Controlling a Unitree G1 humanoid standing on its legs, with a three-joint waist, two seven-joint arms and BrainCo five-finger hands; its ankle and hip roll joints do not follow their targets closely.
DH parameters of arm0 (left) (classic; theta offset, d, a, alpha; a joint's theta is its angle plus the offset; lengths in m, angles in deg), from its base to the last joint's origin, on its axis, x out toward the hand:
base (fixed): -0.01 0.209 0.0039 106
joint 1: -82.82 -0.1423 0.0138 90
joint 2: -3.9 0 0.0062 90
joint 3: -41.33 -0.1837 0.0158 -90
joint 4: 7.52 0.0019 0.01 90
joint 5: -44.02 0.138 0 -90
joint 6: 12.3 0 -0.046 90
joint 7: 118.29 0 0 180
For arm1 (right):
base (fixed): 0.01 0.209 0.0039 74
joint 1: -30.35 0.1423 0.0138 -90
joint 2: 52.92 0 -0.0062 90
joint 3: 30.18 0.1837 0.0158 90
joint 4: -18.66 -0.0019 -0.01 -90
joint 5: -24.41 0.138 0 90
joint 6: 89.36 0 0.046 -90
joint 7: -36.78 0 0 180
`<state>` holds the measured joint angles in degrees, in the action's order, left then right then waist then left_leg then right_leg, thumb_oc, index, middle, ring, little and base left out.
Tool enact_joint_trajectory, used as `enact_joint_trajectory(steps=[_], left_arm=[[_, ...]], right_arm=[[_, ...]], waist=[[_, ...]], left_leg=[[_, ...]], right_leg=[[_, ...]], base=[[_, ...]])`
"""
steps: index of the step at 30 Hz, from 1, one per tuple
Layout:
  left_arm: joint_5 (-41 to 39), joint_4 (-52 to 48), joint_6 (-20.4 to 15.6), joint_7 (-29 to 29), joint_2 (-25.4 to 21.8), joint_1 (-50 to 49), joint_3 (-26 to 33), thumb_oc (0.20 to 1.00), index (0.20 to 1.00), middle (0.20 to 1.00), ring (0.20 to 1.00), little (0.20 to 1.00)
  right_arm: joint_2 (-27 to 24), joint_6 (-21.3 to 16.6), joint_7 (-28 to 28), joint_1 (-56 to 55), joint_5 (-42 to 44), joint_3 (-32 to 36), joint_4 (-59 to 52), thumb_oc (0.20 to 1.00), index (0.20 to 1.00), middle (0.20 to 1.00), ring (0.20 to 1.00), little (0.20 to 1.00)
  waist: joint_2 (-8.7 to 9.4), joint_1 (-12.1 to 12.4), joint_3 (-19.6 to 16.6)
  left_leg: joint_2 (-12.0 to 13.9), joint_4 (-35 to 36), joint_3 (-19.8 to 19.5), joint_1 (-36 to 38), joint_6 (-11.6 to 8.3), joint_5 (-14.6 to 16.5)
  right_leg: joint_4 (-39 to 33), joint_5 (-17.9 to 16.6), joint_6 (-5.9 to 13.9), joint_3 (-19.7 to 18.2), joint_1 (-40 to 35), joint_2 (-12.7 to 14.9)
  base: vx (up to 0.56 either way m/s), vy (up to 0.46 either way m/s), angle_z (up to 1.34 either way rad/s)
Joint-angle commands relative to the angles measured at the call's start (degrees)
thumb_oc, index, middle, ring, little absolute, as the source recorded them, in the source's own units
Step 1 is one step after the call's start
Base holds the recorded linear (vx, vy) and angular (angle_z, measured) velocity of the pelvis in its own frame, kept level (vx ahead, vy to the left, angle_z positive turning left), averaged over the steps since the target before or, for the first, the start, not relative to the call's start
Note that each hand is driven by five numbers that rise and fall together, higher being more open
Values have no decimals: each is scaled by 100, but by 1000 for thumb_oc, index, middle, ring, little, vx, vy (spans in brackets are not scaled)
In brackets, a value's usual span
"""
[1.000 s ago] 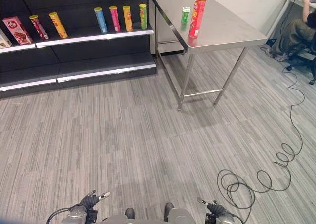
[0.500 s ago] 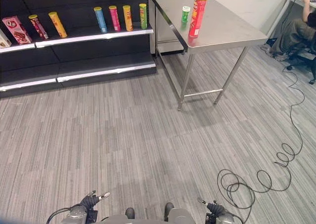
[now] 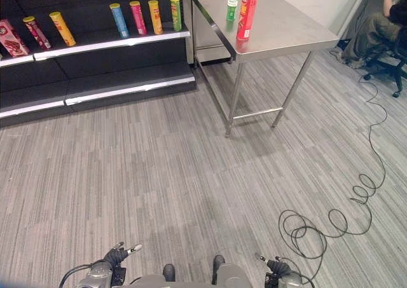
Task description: Put the goods on the table back onto the shelves and tidy them up.
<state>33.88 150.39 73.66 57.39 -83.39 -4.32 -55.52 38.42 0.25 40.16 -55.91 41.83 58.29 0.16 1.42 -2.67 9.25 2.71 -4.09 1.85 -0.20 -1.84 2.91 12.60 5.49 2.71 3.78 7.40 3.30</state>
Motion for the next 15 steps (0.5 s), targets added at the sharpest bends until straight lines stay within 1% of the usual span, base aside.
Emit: enact_joint_trajectory(steps=[1,2,3,4,5,6,7,8,10,11,12,13,14,15], left_arm=[[-204,-207,-183,-48,-260,154,107,1000,1000,1000,1000,1000],[-201,-232,-185,-49,-268,148,106,1000,1000,1000,1000,1000],[-204,-272,-177,-38,-272,140,117,1000,1000,1000,1000,1000],[-203,-272,-177,-38,-272,140,117,1000,1000,1000,1000,1000],[-218,-293,-174,-41,-287,147,119,1000,1000,1000,1000,1000],[-233,-293,-169,-40,-295,163,123,1000,1000,1000,1000,1000],[-221,-310,-163,-40,-299,145,117,1000,1000,1000,1000,1000],[-240,-316,-160,-29,-308,127,116,1000,1000,1000,1000,1000],[-282,-307,-162,-11,-306,110,125,1000,1000,1000,1000,1000],[-313,-286,-151,-12,-312,105,146,1000,1000,1000,1000,1000],[-314,-286,-152,-11,-309,103,147,1000,1000,1000,1000,1000],[-336,-258,-150,-17,-317,98,147,1000,1000,1000,1000,1000],[-353,-236,-163,-24,-305,114,174,1000,1000,1000,1000,1000],[-353,-235,-164,-23,-300,113,174,1000,1000,1000,1000,1000]], right_arm=[[-72,-18,34,130,-36,11,-63,1000,1000,1000,1000,1000],[-73,-17,29,101,-35,25,-89,1000,1000,1000,1000,1000],[-80,-14,9,76,-44,29,-124,1000,1000,1000,1000,1000],[-80,-13,9,76,-44,29,-125,1000,1000,1000,1000,1000],[-83,-15,2,52,-40,28,-160,1000,1000,1000,1000,1000],[-81,-30,5,30,-26,23,-197,1000,1000,1000,1000,1000],[-55,-31,5,-29,-27,8,-185,1000,1000,1000,1000,1000],[-49,-34,-4,-52,-24,3,-211,1000,1000,1000,1000,1000],[-46,-40,-21,-72,-20,-10,-239,1000,1000,1000,1000,1000],[-39,-57,-26,-74,5,-22,-259,1000,1000,1000,1000,1000],[-42,-57,-26,-76,5,-24,-259,1000,1000,1000,1000,1000],[-37,-86,-43,-92,56,-67,-322,1000,1000,1000,1000,1000],[-51,-115,-36,-106,81,-90,-363,1000,1000,1000,1000,1000],[-55,-116,-35,-107,81,-91,-362,1000,1000,1000,1000,1000]], waist=[[256,10,262],[238,12,302],[228,-9,372],[232,-3,372],[204,-40,447],[184,-71,500],[105,-91,575],[91,-102,588],[70,-161,597],[97,-199,594],[80,-208,612],[193,-304,629],[281,-383,624],[239,-393,640]], left_leg=[[-318,-1124,-241,-299,158,1236],[-382,-1136,-250,-245,223,1296],[-470,-1178,-278,-195,322,1362],[-475,-1186,-271,-199,326,1366],[-528,-1219,-327,-156,393,1397],[-549,-1220,-377,-95,412,1436],[-477,-1242,-464,13,407,1496],[-437,-1188,-495,96,399,1498],[-328,-983,-597,360,312,1451],[-294,-937,-668,500,270,1431],[-269,-934,-678,531,260,1450],[-267,-921,-805,743,167,1499],[-238,-886,-911,1031,49,1558],[-188,-881,-921,1061,39,1581]], right_leg=[[230,26,928,-184,-439,1023],[535,-98,923,-238,-338,1107],[890,-409,890,-311,-206,1204],[904,-404,894,-323,-195,1209],[1271,-699,821,-399,-60,1260],[1550,-862,737,-501,47,1266],[1905,-865,602,-502,219,1247],[1933,-831,577,-452,301,1226],[1613,-396,552,-211,536,957],[1361,-244,598,-119,726,800],[1367,-222,589,-98,694,781],[658,-179,735,78,979,511],[-117,-280,842,411,1177,247],[-147,-279,835,446,1129,206]], base=[[167,233,-14],[131,187,-8],[92,133,-9],[94,123,-5],[142,105,2],[298,120,4],[327,59,9],[345,9,19],[325,-52,24],[243,-67,13],[359,-123,16],[555,-198,18],[560,-194,13],[328,-109,10]])
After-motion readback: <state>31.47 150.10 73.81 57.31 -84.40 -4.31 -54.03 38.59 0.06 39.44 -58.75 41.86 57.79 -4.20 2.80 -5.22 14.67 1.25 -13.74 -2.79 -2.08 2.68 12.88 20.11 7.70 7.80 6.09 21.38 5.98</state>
